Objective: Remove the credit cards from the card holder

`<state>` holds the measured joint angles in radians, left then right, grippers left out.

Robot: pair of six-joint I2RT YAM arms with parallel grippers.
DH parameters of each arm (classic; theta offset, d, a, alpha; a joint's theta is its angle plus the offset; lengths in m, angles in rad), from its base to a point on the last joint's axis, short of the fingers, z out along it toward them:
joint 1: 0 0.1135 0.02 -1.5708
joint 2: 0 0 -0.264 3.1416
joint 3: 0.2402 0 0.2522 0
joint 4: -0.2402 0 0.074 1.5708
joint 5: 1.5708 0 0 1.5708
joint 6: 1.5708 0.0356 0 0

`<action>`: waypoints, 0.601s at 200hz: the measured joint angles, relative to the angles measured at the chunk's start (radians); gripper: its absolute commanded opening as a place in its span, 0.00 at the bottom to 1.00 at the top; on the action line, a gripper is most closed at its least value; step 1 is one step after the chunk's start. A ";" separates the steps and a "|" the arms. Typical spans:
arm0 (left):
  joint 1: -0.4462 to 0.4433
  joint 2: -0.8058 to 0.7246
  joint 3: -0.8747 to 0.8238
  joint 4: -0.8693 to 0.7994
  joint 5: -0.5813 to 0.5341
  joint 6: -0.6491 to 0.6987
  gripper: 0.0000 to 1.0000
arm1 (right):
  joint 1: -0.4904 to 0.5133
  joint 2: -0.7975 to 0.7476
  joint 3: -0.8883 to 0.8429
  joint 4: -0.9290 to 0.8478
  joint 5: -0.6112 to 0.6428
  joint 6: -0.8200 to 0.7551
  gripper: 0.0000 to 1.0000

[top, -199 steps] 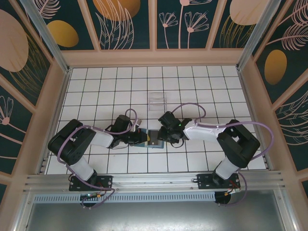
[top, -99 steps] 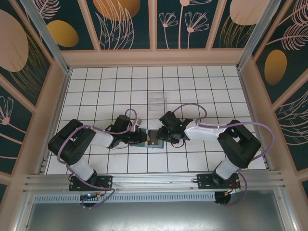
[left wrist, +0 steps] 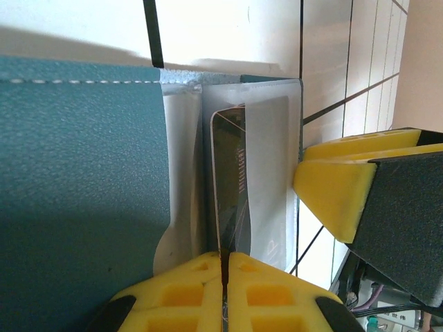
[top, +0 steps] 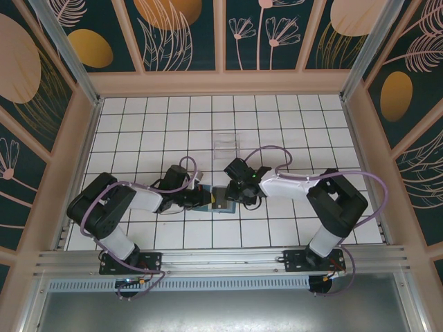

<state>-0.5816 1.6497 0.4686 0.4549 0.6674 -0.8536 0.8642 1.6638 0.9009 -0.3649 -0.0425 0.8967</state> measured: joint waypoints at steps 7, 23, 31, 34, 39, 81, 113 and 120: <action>0.000 -0.003 0.002 -0.010 -0.003 0.004 0.10 | 0.001 0.002 0.004 -0.004 0.000 0.000 0.43; 0.000 -0.013 0.004 -0.030 -0.012 0.014 0.09 | 0.002 0.006 0.010 -0.010 0.000 -0.001 0.41; 0.000 -0.019 0.006 -0.042 -0.018 0.019 0.09 | 0.002 0.006 0.011 -0.010 0.000 -0.001 0.41; 0.000 -0.021 0.006 -0.046 -0.019 0.021 0.09 | 0.002 0.006 0.011 -0.009 0.000 -0.001 0.40; 0.000 -0.024 0.007 -0.053 -0.022 0.024 0.09 | 0.002 0.007 0.011 -0.009 0.000 -0.001 0.40; 0.017 -0.061 0.013 -0.127 -0.045 0.062 0.10 | 0.003 0.011 0.015 -0.005 0.000 -0.005 0.39; 0.048 -0.120 0.020 -0.219 -0.063 0.115 0.08 | 0.003 0.013 0.019 -0.006 0.000 -0.008 0.38; 0.054 -0.134 0.025 -0.244 -0.069 0.130 0.08 | 0.003 0.013 0.019 -0.006 0.000 -0.008 0.38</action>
<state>-0.5278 1.5162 0.4938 0.2108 0.5987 -0.7235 0.8677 1.6768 0.9203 -0.3714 -0.0425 0.8883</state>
